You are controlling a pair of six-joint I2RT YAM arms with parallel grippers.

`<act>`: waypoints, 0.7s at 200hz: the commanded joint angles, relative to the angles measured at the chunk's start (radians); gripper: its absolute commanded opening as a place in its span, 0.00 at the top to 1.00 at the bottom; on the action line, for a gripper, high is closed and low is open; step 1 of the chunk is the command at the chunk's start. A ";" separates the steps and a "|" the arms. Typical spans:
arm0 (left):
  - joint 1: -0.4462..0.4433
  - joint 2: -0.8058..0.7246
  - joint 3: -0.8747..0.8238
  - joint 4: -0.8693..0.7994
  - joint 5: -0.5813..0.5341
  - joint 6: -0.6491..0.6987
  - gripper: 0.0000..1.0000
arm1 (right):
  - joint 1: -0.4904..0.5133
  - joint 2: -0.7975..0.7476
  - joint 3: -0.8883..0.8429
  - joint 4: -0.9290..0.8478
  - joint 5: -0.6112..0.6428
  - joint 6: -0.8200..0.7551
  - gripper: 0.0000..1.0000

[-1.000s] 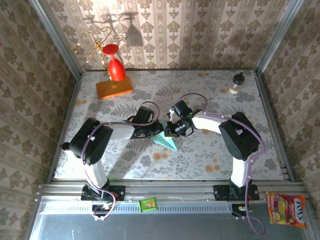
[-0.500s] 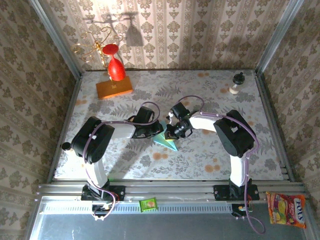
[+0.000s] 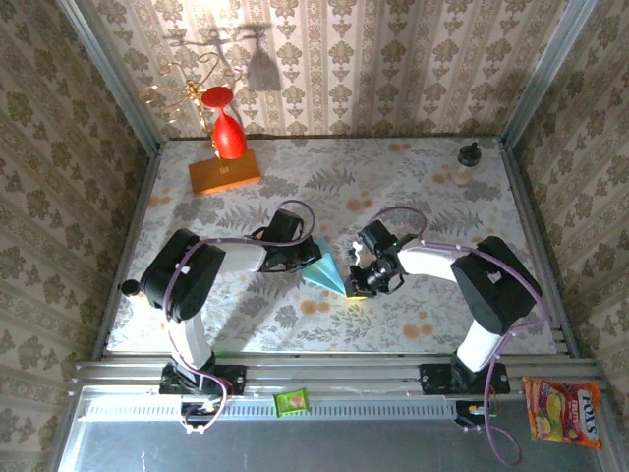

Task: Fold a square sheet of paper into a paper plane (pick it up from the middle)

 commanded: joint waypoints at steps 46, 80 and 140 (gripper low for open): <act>0.004 -0.072 0.034 -0.033 -0.006 0.035 0.74 | -0.054 -0.094 0.058 0.123 -0.007 0.037 0.66; 0.035 -0.205 -0.062 -0.003 -0.080 -0.012 0.59 | -0.075 0.024 0.138 0.162 -0.028 0.039 0.65; 0.097 -0.382 -0.229 -0.003 -0.145 -0.063 0.33 | -0.076 0.181 0.238 0.144 -0.103 -0.015 0.69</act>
